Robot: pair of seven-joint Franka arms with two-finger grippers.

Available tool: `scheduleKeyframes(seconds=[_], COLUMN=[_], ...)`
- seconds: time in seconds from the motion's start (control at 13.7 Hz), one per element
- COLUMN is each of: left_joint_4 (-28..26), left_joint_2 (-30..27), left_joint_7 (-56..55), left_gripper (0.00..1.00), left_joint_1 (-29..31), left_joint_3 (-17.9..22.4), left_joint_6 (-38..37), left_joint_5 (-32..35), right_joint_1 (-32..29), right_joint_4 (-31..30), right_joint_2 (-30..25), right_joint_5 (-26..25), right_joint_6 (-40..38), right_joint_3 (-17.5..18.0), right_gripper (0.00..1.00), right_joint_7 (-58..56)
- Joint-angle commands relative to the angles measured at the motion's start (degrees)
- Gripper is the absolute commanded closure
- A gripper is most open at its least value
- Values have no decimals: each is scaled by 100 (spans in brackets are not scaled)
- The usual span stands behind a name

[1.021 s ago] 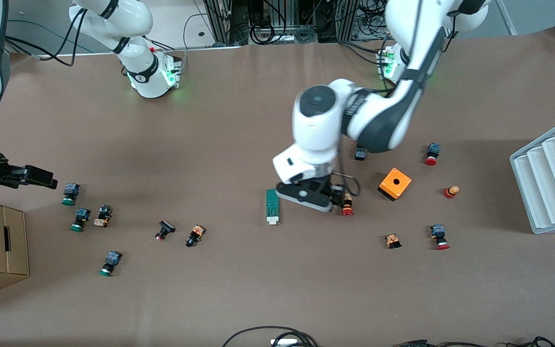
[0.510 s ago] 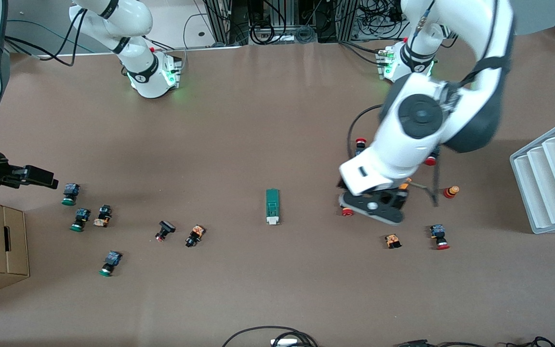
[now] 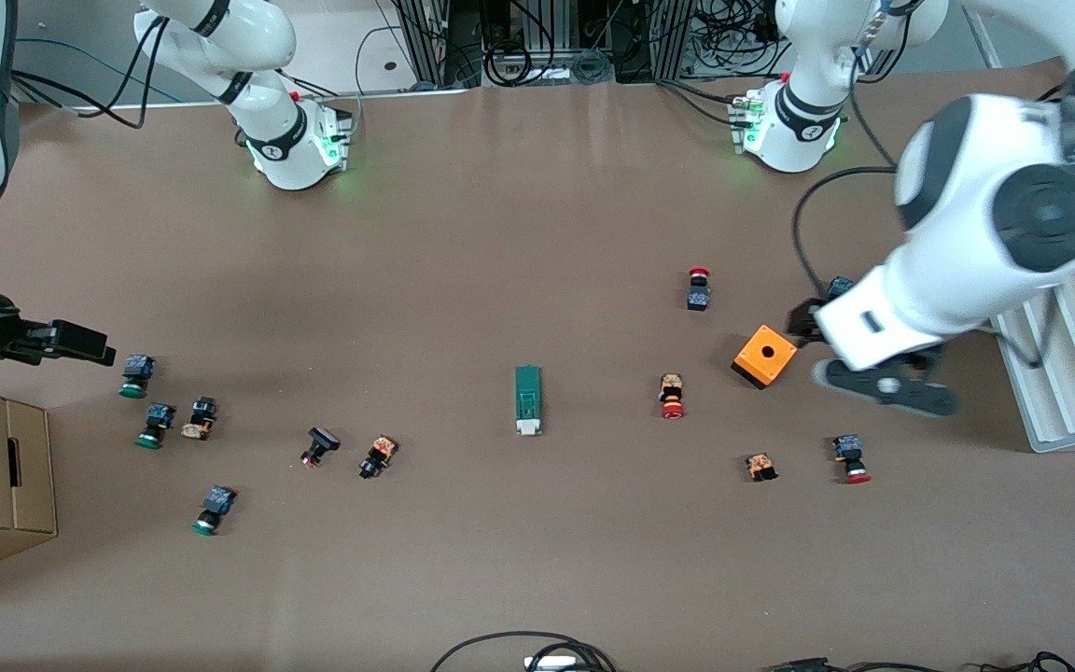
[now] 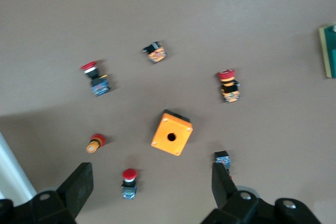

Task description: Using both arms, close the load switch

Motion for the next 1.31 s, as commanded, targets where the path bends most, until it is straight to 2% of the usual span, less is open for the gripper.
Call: scheduleKeyframes(seconds=[0.0,0.29,0.44,0.58,1.24], left_joint_4=[-499,-2159,-2136,-2171,-1916], left_joint_2=[-443,-1489,-1551,-1666,-1482], left_joint_7=[64,11,-24,-356,-437], left_gripper=[0,0,0,0,0], left_joint_1=[387,826,818,801,783], left_joint_3=[-113,-104,-77,18,63], left_joint_6=[169,1467,1576,1340,987], left_joint_5=[-42,-121,-95,-121,-112], right_joint_1=[5,93,102,102,102], right_joint_4=[-29,-29,-29,-29,-29], right_joint_2=[-39,-39,-39,-39,-39], right_joint_5=[74,74,74,74,74], right_joint_6=[-12,-12,-12,-12,-3], right_joint_3=[20,20,29,20,29], right_gripper=[0,0,0,0,0], right_joint_7=[18,-192,-263,-263,-290])
